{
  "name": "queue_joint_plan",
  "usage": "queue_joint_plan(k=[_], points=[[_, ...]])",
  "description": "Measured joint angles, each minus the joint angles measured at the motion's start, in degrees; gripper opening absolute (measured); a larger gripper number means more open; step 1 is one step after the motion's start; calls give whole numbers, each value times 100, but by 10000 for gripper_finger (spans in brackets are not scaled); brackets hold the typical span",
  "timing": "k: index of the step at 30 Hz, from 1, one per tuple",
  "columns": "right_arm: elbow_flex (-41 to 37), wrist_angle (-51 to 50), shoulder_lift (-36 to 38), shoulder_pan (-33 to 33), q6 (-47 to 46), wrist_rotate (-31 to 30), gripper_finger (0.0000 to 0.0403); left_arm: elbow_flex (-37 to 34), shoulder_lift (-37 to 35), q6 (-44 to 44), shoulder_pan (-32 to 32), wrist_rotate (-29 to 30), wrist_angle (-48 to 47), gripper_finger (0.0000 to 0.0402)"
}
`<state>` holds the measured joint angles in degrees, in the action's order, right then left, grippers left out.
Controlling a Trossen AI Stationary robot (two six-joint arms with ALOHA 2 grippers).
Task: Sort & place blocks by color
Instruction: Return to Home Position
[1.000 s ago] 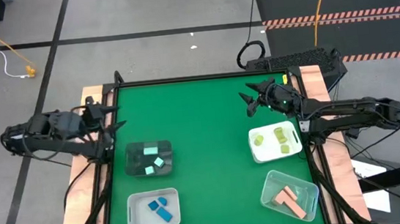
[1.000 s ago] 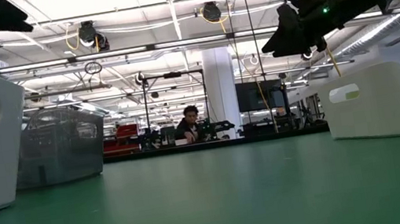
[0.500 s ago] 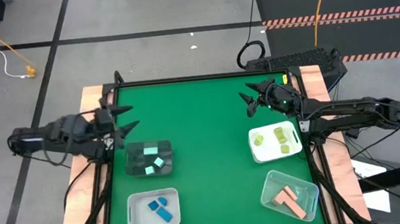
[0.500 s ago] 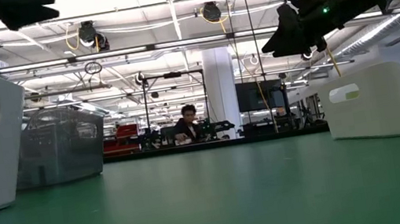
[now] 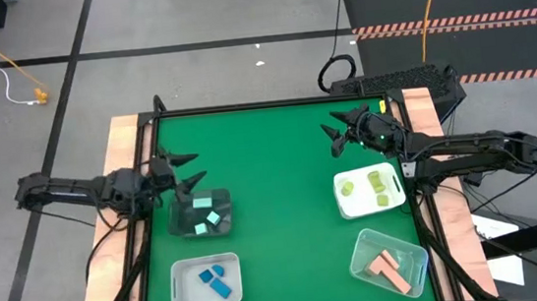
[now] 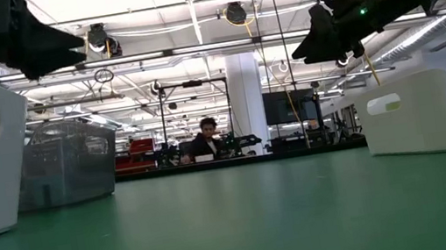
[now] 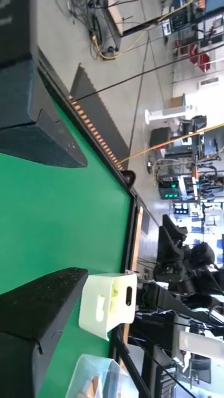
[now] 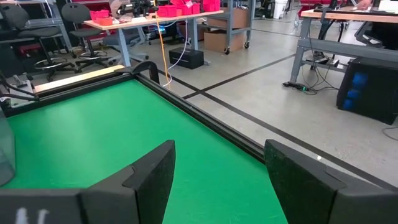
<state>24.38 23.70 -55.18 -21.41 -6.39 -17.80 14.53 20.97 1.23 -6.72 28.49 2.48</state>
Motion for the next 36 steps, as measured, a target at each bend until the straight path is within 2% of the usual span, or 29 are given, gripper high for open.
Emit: queue_joint_plan(k=[5,11,21,24,28,36], points=[[0,2,0,0,0,0,238,-563,-7,87,0,2,694,274],[0,4,0,0,0,-2,238,-1357,-7,201,0,5,2207,282],[-71,151,-2,0,160,-4,238,-1358,-4,-412,0,11,2526,276],[-412,715,-4,0,281,-4,238,-1358,-4,-408,0,11,2496,280],[-1100,1977,-4,1,250,-7,238,-1358,-4,-406,0,11,2481,282],[-2255,3926,-5,2,-241,-17,238,-1358,-4,-397,0,13,2472,281]])
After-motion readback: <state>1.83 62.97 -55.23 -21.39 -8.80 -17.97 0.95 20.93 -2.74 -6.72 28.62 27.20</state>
